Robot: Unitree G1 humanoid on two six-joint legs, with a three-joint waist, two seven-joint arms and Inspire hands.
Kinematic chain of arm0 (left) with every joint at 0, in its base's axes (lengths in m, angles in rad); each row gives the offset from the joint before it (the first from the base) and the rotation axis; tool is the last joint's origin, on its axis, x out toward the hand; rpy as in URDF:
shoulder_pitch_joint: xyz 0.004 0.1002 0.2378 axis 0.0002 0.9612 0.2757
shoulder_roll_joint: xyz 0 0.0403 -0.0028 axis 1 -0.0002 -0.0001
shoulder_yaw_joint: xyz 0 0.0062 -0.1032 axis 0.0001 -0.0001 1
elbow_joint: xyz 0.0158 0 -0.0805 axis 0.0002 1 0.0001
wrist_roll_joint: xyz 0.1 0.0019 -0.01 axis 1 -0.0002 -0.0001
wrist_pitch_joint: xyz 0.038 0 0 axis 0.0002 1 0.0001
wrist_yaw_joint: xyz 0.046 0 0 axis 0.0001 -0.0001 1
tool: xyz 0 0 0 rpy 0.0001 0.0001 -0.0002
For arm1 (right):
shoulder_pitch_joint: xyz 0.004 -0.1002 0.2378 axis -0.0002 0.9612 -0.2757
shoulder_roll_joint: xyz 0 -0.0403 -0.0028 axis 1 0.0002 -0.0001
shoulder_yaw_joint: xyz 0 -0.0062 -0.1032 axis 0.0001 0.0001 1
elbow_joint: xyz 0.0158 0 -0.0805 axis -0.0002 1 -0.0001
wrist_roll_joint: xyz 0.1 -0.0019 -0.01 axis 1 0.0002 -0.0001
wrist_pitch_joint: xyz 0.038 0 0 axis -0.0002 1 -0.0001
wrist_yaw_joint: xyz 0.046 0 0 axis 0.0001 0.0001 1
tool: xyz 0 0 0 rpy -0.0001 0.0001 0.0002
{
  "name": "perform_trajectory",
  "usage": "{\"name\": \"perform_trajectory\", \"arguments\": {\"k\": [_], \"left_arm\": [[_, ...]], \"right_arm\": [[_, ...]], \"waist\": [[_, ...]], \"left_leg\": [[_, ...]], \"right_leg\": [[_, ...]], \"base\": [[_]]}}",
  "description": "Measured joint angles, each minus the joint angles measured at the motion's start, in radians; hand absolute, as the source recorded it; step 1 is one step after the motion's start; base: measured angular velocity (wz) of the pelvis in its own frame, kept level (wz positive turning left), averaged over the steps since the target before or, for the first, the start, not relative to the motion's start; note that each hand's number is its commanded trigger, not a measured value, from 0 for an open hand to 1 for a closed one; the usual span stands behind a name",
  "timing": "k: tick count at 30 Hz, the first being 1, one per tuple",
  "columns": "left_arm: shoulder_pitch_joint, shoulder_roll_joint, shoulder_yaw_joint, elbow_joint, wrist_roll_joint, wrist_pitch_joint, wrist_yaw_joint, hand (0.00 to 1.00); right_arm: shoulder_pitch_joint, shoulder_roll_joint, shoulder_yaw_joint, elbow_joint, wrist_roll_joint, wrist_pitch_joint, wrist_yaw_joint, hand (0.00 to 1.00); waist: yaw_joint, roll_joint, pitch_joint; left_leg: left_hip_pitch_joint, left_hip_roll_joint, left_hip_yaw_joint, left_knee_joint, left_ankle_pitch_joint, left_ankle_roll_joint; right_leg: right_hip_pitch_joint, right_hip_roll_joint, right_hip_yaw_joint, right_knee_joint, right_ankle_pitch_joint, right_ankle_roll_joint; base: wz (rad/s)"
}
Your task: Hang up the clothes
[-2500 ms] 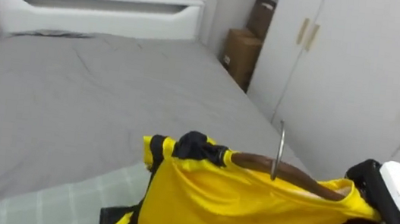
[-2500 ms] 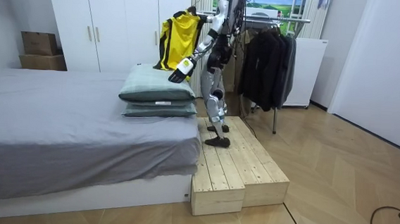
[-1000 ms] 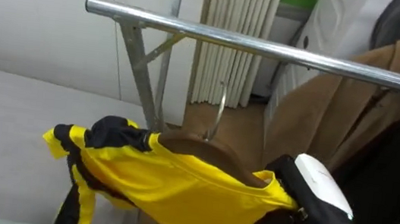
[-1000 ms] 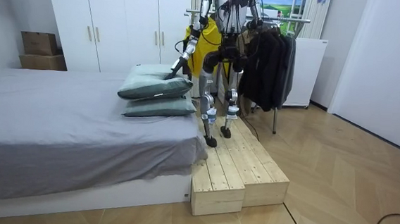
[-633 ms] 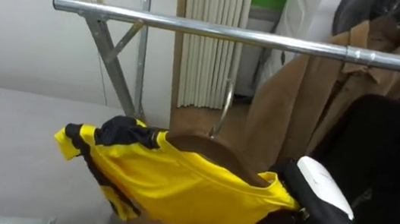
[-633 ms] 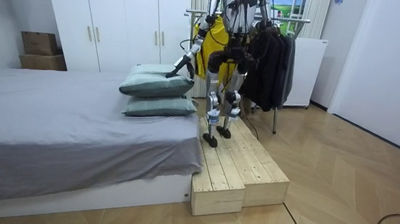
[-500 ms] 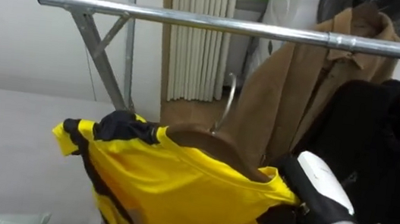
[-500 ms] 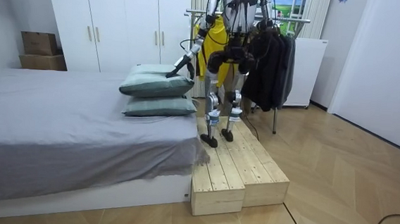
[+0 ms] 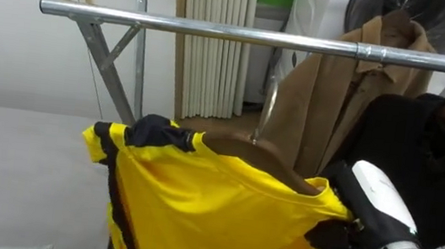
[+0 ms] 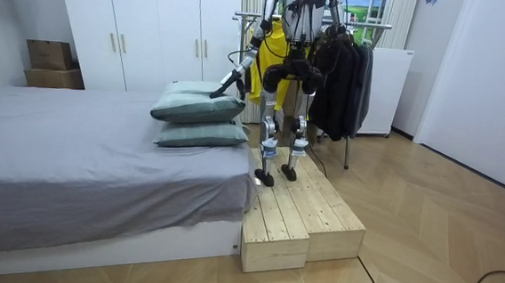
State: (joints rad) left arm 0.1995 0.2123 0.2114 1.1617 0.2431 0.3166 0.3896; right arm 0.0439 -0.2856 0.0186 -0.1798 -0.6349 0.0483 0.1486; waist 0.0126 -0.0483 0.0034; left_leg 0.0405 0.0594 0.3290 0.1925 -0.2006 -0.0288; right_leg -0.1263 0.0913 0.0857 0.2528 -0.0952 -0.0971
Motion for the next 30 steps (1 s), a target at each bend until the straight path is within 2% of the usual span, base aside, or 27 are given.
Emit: {"name": "perform_trajectory", "arguments": {"k": [13, 20, 30], "left_arm": [[0.026, 0.001, 0.0, 0.001, -0.001, -0.018, -0.009, 0.0], [0.024, 0.009, 0.022, 0.001, 0.0, -0.032, -0.009, 0.0], [0.024, 0.015, 0.023, 0.001, 0.0, -0.035, -0.022, 0.0]], "right_arm": [[-0.06, -0.025, -0.003, -0.004, -0.001, 0.011, 0.0, 1.0], [-0.138, -0.052, -0.012, -0.004, 0.008, 0.007, 0.001, 1.0], [-0.191, -0.066, -0.028, -0.006, 0.006, 0.007, 0.001, 1.0]], "waist": [[0.007, -0.009, 0.0063], [0.007, -0.024, 0.0152], [0.013, -0.028, 0.0137]], "left_leg": [[0.014, -0.002, 0.0, -0.023, -0.003, 0.004], [0.008, -0.002, -0.005, -0.023, -0.002, 0.004], [0.003, -0.001, -0.006, -0.022, -0.002, 0.004]], "right_leg": [[0.009, 0.008, 0.024, -0.025, -0.003, 0.004], [0.005, 0.012, 0.031, -0.032, -0.002, 0.004], [0.002, 0.012, 0.031, -0.036, -0.002, 0.004]], "base": [[-0.03], [-0.02], [0.0]]}}
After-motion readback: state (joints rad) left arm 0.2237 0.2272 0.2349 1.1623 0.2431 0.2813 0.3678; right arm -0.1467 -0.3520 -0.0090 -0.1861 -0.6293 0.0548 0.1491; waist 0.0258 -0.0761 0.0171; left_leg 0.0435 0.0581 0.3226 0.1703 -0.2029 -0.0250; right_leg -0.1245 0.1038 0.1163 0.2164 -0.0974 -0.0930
